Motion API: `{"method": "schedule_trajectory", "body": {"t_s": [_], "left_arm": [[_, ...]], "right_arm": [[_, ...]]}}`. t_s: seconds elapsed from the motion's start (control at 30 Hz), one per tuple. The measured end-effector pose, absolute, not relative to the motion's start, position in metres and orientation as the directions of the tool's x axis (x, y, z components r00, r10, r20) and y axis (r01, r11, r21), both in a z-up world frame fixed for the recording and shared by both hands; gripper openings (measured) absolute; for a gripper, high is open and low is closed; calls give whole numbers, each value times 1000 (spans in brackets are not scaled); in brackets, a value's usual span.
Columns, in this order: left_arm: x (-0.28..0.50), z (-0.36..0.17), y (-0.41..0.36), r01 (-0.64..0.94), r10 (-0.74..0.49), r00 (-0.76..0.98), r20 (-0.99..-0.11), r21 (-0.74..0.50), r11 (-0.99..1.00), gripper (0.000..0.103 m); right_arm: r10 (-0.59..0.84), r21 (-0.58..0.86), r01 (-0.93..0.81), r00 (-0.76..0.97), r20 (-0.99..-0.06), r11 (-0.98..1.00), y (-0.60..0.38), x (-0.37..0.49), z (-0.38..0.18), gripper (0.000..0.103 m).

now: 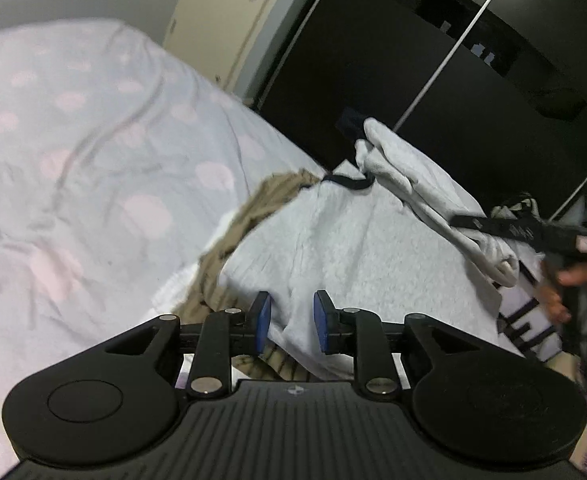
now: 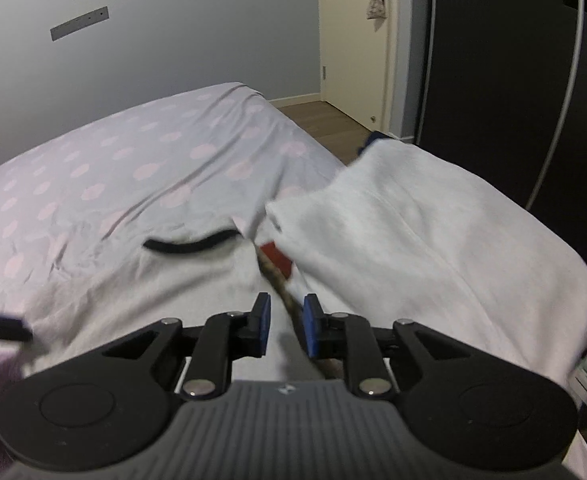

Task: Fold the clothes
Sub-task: 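Lower the shirt onto the stack and open both tools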

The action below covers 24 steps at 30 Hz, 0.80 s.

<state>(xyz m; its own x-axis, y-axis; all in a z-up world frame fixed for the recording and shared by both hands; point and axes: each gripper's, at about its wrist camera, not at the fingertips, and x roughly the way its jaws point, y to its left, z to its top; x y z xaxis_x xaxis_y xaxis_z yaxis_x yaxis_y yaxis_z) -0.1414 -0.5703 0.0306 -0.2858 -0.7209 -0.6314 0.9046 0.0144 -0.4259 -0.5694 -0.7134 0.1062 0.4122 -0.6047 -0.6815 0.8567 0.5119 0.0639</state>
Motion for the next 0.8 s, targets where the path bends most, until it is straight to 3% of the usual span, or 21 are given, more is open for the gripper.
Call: {"method": "schedule_trajectory", "body": {"t_s": [0.33, 0.57, 0.8], "left_arm": [[-161, 53, -548, 905, -742, -308, -595, -424, -36, 20], [-174, 69, -534, 926, -761, -265, -593, -376, -30, 29], [-194, 98, -513, 957, -799, -176, -575, -290, -3, 43]], "right_arm": [[-587, 175, 909, 381, -714, 378, -693, -618, 67, 21], [-633, 151, 922, 358, -686, 358, -657, -620, 104, 24], [-663, 255, 899, 434, -609, 355, -586, -615, 157, 65]]}}
